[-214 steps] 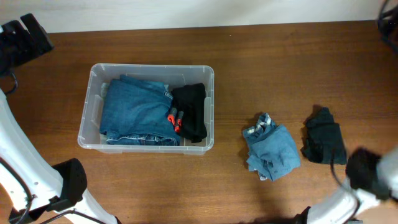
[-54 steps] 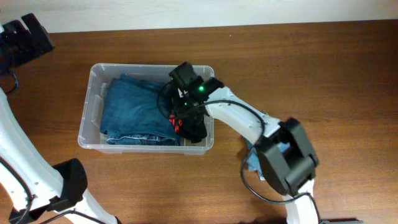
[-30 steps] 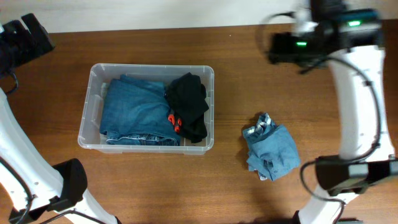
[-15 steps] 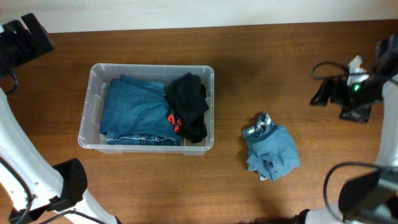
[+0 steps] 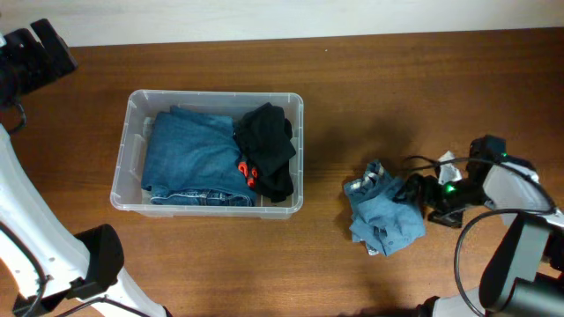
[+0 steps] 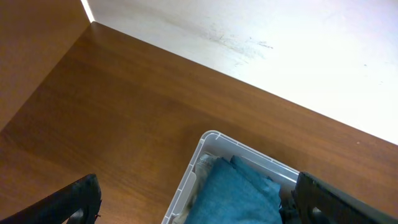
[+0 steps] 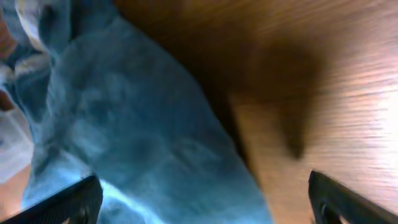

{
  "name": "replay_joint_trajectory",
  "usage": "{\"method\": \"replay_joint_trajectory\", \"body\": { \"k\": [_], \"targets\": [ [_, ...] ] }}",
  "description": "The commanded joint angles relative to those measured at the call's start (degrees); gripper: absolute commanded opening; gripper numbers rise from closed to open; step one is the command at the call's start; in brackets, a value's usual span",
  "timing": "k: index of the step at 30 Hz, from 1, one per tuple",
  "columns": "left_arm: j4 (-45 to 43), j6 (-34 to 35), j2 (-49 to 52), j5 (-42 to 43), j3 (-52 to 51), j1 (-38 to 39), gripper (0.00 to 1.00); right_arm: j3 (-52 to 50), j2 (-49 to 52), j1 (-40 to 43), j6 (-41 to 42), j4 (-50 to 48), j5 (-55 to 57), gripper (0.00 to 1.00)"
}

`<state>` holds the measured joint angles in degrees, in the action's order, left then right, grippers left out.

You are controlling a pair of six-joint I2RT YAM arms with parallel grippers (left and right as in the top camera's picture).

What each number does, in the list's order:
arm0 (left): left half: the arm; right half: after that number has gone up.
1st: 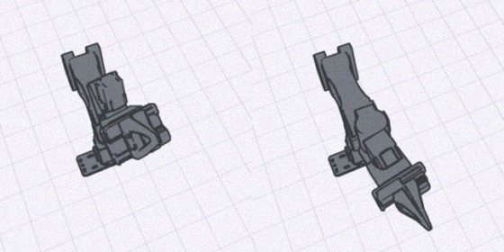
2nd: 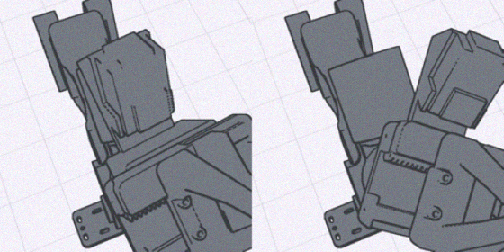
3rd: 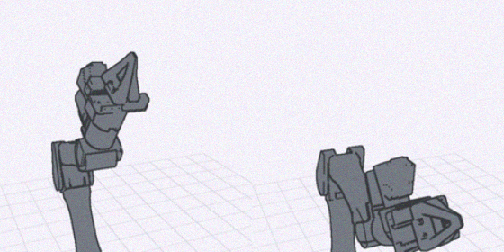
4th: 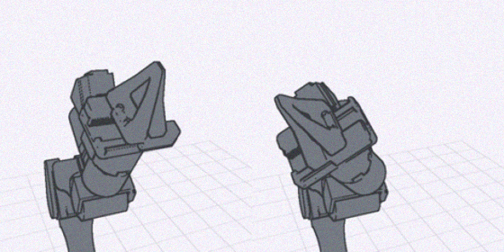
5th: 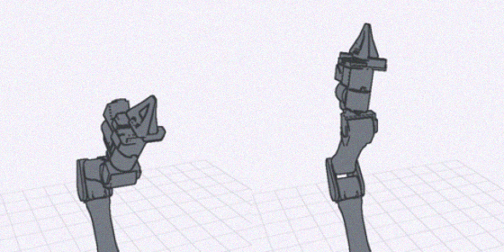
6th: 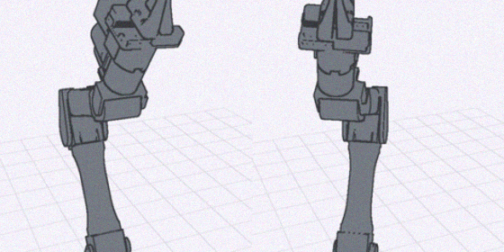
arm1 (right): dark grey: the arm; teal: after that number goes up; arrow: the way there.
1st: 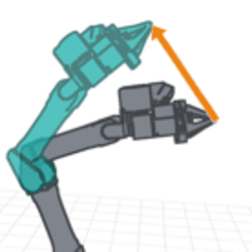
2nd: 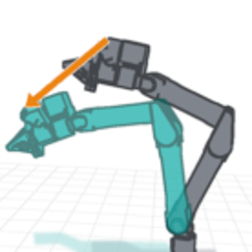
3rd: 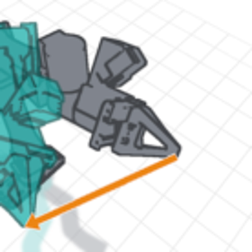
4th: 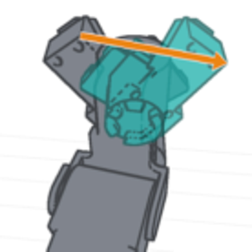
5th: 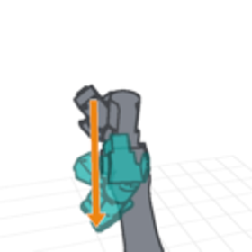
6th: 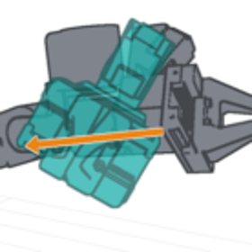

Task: Pack container
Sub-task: 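Grasp the light-blue shirt with the right gripper and lift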

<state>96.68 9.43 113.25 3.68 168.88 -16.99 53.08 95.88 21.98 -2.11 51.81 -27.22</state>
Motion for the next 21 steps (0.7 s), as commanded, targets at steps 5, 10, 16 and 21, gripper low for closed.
{"method": "replay_joint_trajectory", "body": {
  "k": [5,10,16,21],
  "targets": [
    [0.0,-0.3,0.2,0.0,0.3,0.2,0.99,-9.6,2.0,-0.3,-0.9,-9.6,-13.6,0.99],
    [0.0,-0.3,0.2,0.0,0.3,0.2,0.99,-11.2,2.0,-0.3,-0.9,-10.1,-14.1,0.61],
    [0.0,-0.3,0.2,0.0,0.3,0.2,0.99,-8.5,1.8,-0.3,0.5,-7.1,-14.2,0.16],
    [0.0,-0.3,0.2,0.0,0.3,0.2,0.99,4.9,-1.1,-0.9,1.5,4.8,-18.1,0.05]
  ]
}}
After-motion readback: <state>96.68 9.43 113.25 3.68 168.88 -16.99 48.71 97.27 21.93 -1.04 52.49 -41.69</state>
